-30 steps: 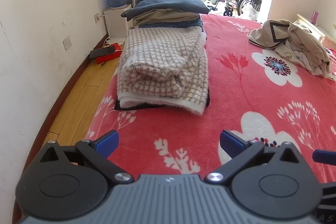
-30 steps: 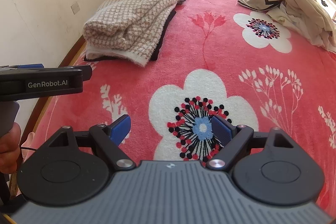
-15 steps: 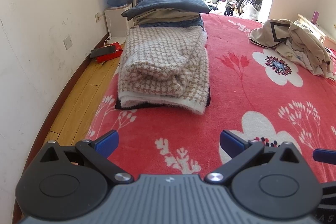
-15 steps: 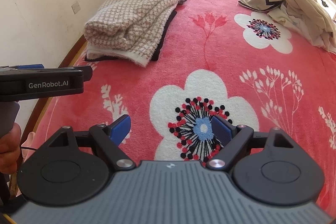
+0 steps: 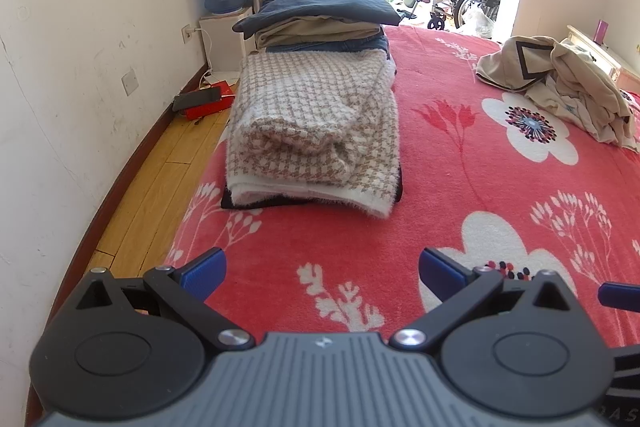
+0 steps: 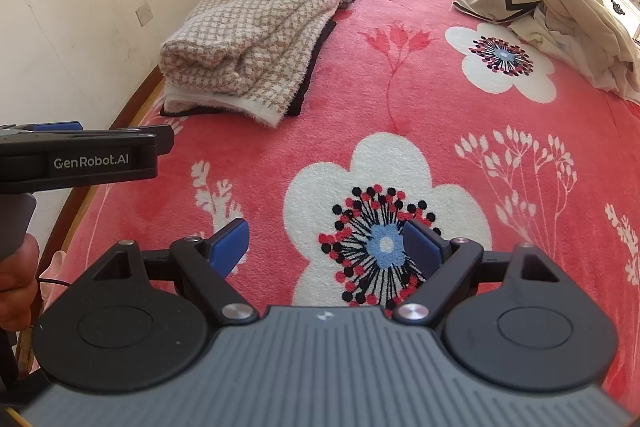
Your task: Fold clothes
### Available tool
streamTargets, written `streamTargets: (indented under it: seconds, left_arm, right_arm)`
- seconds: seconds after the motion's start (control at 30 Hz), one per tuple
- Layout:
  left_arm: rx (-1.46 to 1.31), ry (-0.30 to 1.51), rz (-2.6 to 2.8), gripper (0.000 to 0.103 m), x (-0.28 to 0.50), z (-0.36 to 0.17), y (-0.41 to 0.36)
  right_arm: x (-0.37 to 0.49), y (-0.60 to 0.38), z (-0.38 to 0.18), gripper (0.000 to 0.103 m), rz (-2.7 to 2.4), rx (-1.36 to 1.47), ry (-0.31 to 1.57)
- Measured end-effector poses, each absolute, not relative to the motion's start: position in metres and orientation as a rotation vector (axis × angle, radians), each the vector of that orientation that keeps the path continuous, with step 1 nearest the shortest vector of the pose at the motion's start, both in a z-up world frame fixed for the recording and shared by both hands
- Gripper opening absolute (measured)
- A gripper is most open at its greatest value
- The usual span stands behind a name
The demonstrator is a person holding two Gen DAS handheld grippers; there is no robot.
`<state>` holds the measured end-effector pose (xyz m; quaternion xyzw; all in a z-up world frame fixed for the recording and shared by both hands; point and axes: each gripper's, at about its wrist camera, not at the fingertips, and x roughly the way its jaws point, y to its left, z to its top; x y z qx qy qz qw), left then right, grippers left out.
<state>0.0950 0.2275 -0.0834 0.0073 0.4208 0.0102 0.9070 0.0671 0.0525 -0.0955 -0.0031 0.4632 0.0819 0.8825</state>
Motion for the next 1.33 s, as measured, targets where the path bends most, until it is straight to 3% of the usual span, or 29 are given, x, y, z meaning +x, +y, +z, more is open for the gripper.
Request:
streamTargets:
  seconds: [1.33]
  left_arm:
    - [0.02,0.879,0.024,0.103,0.0943,-0.0854,0.2276]
  right_arm:
    - [0.0668,0.0543,-0.0963,0.084,0.183,-0.005,0.969]
